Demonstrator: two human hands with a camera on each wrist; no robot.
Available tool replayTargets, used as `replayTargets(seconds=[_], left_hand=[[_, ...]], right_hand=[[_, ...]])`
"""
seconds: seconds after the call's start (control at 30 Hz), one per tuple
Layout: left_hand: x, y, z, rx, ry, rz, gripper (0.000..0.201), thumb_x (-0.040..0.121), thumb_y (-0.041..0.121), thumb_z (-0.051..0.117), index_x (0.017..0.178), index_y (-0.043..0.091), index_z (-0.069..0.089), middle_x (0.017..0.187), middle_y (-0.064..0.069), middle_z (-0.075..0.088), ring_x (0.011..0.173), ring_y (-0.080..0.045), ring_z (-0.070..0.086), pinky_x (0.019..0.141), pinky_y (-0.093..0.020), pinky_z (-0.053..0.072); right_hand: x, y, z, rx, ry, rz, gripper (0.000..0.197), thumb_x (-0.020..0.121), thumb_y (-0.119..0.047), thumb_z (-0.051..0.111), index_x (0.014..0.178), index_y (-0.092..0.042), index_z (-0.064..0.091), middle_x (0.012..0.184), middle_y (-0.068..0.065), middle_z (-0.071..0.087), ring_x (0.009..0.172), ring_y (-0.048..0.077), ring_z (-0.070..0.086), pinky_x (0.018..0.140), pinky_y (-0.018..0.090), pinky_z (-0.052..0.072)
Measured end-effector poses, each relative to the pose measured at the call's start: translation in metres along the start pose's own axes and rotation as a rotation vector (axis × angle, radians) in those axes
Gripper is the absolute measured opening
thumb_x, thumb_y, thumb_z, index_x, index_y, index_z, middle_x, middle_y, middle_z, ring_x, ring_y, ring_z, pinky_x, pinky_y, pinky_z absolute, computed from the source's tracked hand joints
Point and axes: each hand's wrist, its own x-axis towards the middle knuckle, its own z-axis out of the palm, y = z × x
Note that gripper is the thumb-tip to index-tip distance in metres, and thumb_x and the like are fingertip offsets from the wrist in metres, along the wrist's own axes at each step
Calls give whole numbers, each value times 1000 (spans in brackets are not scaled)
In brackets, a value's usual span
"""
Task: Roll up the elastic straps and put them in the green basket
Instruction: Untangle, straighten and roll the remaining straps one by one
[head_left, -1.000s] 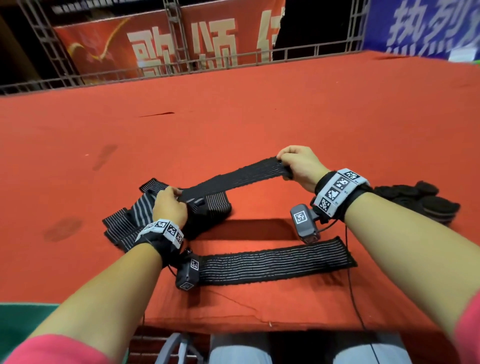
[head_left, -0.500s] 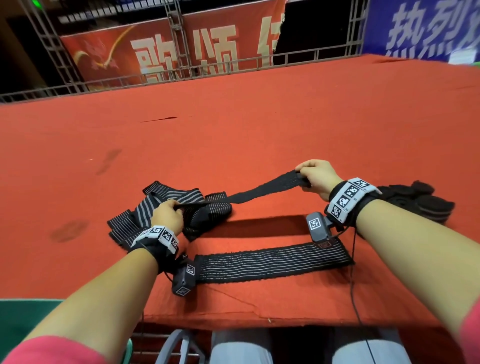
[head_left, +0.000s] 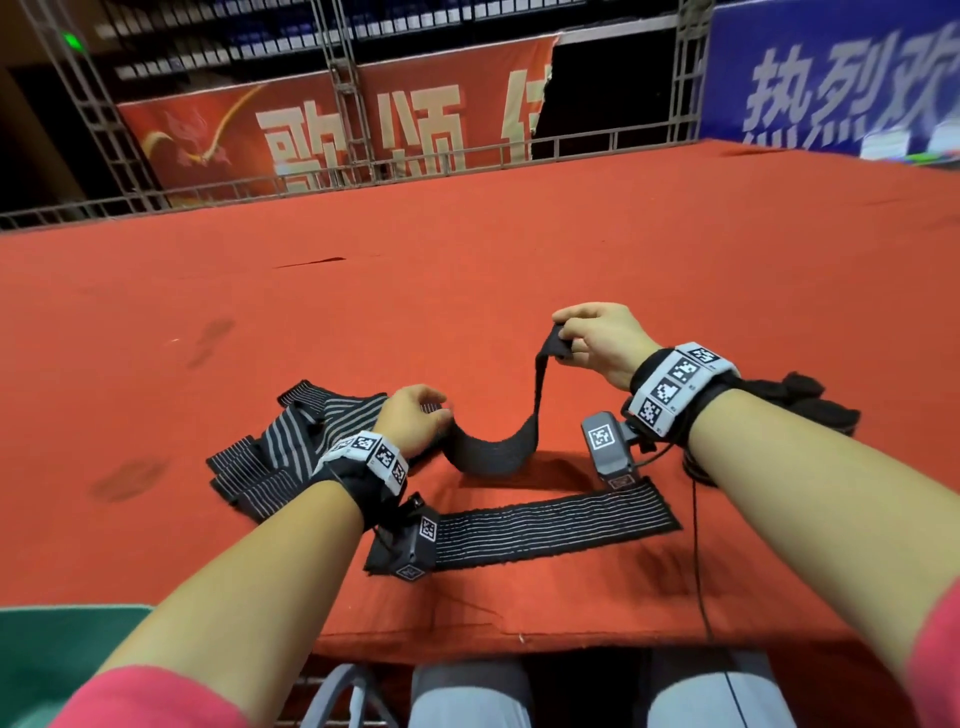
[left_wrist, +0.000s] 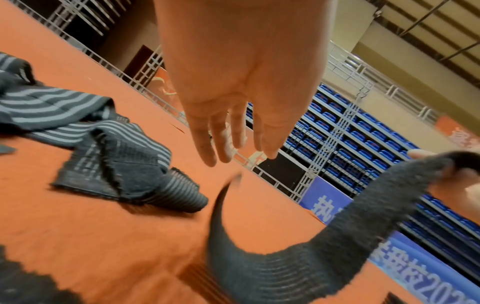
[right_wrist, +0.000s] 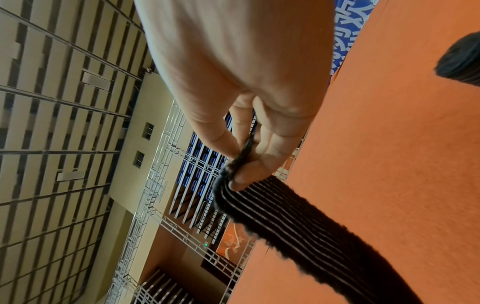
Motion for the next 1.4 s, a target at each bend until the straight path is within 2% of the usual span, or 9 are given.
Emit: replayTargets(seconds=[0.1,0.27,0.47,0.6,0.7,0.9,1.03,1.2,1.4], left_hand=[[-3,27,4,-69,-72,15,14,86,22,73,99,16,72,94,-2,70,89,-17,65,86,-28,50],[-27,87,-3,-442,-262,-4,27,100,30,56,86,8,65,76,-7,66,60,-17,60,52,-25,43],[-65,137,-8,-717,-432,-90,45,98,53,50,107,13,69,95,-2,70,75,-14,64,61,-26,51],[-91,150,-1,-861,-376,-153,37,99,47,51,115,18,67,103,0,69,88,-17,65,72,-33,50],[-101,155,3,-922,-237,-205,21,99,33,56,100,13,65,88,-3,68,77,-19,66,75,-36,55],[-118,163,-5,-905,3,-160,28,87,-11,35,71,7,49,64,-14,53,46,-21,52,47,-27,49],[-115,162,-18,-852,-36,-174,24,92,-4,39,88,15,53,78,-12,55,65,-24,59,51,-36,57],[-108,162,-38,-596,-123,45,30,87,-2,44,94,17,66,75,-5,63,59,-17,59,45,-21,47],[-98,158,-57,-493,5,172,23,87,-4,44,90,2,66,73,-7,61,61,-17,55,55,-27,42]], right_hand=[[-9,-7,-2,58,-15,-8,20,88,14,55,93,-4,63,83,15,61,60,21,67,54,28,57],[-29,-17,-5,102,-30,-14,14,89,9,61,96,-2,64,82,14,65,63,21,70,61,31,61],[-69,-22,-6,83,-64,-6,17,89,6,63,102,-4,61,84,14,69,64,20,71,54,27,57],[-100,-11,-5,-23,-93,-4,21,91,1,63,111,-3,64,85,12,72,67,19,70,54,25,52],[-122,-5,-5,-86,-188,19,27,89,0,64,116,-4,65,91,12,75,74,22,73,56,25,53],[-143,-6,-6,-193,-354,59,27,92,0,57,117,-7,62,87,15,72,73,27,70,59,28,54],[-135,-6,-4,-259,-227,-33,32,92,-1,58,122,-11,59,86,8,65,70,20,63,58,30,53],[-119,-9,7,-372,-284,-287,68,85,1,71,144,-22,46,130,6,53,113,17,54,86,28,51],[-111,-7,15,-344,-403,-249,27,81,6,72,107,1,67,100,13,73,88,17,70,79,29,54]])
